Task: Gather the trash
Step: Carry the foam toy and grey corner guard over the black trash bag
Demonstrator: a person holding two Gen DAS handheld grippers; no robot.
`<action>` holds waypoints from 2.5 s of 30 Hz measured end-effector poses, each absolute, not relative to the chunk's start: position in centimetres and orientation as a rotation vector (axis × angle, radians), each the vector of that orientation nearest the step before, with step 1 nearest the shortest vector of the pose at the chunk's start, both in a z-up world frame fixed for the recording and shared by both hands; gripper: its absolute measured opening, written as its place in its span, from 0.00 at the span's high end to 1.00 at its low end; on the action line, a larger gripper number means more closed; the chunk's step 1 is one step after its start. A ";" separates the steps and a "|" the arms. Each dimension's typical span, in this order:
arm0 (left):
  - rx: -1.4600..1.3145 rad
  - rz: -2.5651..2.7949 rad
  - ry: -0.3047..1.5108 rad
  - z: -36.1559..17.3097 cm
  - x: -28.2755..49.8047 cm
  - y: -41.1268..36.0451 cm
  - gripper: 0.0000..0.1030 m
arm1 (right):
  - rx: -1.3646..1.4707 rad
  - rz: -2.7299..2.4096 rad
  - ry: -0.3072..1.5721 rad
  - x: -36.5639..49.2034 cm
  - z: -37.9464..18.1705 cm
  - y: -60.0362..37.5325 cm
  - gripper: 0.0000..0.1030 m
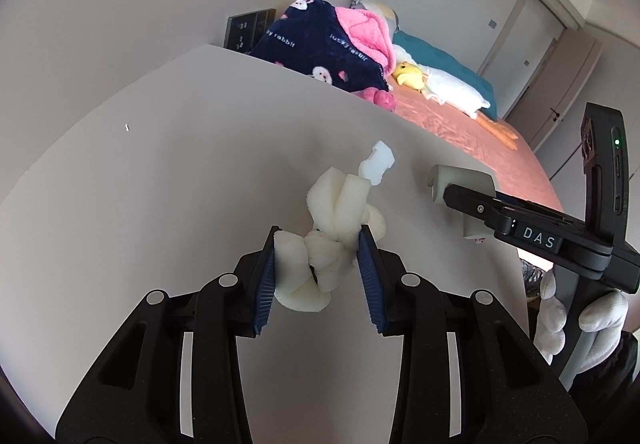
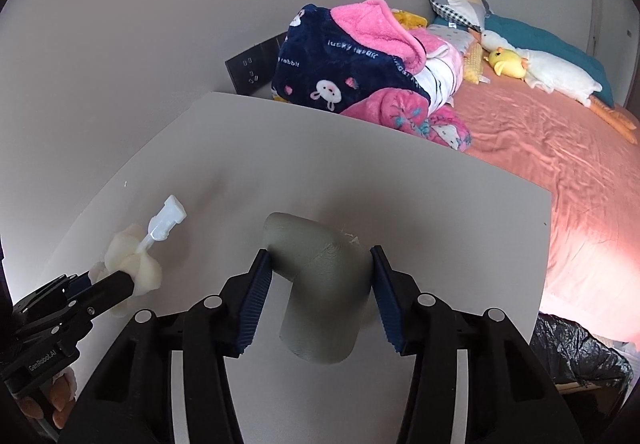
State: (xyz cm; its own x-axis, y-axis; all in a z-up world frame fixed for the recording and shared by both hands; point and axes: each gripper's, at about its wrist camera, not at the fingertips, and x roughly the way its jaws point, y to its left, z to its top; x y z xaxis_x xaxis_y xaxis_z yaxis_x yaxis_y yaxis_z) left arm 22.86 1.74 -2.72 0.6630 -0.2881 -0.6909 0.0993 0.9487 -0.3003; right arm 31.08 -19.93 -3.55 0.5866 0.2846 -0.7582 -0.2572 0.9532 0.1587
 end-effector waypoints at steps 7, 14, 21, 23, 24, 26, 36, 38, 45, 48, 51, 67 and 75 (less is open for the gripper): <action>-0.240 -0.244 0.817 -2.1 22.4 0.7 0.64 | 0.070 0.316 0.889 29.7 -2.7 -21.7 0.49; -0.241 -0.295 0.808 -1.2 21.6 -1.9 0.64 | 0.067 0.307 0.866 27.6 -1.4 -23.2 0.49; -0.218 -0.341 0.801 0.0 20.7 -4.9 0.63 | 0.091 0.286 0.839 25.3 -0.1 -25.8 0.49; -0.211 -0.354 0.799 0.4 20.4 -5.7 0.63 | 0.092 0.279 0.835 24.6 0.1 -26.3 0.49; -0.209 -0.361 0.798 0.6 20.2 -6.1 0.63 | 0.094 0.278 0.833 24.4 0.2 -26.5 0.49; -0.205 -0.374 0.796 0.9 19.9 -6.8 0.63 | 0.095 0.274 0.827 23.7 0.5 -26.9 0.49; -0.194 -0.445 0.790 2.1 17.6 -10.8 0.63 | 0.124 0.232 0.791 20.0 1.6 -30.3 0.48; -0.190 -0.458 0.792 2.2 17.2 -11.6 0.63 | 0.132 0.223 0.788 19.3 1.7 -31.1 0.48; -0.170 -0.501 0.801 2.4 16.2 -14.1 0.62 | 0.157 0.193 0.782 17.5 1.9 -33.2 0.48; -0.162 -0.516 0.805 2.5 15.9 -14.9 0.62 | 0.161 0.179 0.778 16.8 1.9 -34.0 0.48; -0.154 -0.532 0.806 2.7 15.7 -15.8 0.62 | 0.170 0.165 0.773 16.1 2.1 -35.0 0.48; -0.115 -0.624 0.808 3.5 14.0 -20.3 0.62 | 0.225 0.071 0.737 12.9 2.9 -40.5 0.48; -0.111 -0.675 0.827 3.0 13.5 -22.5 0.62 | 0.254 0.020 0.732 11.6 2.8 -43.4 0.48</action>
State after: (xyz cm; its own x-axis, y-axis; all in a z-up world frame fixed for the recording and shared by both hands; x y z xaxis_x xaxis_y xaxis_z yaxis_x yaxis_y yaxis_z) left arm 13.45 -22.51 2.99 0.4827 -0.5945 -0.6431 0.5110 0.7875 -0.3446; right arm 11.57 -43.41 2.79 0.7453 0.1063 -0.6582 0.0706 0.9691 0.2364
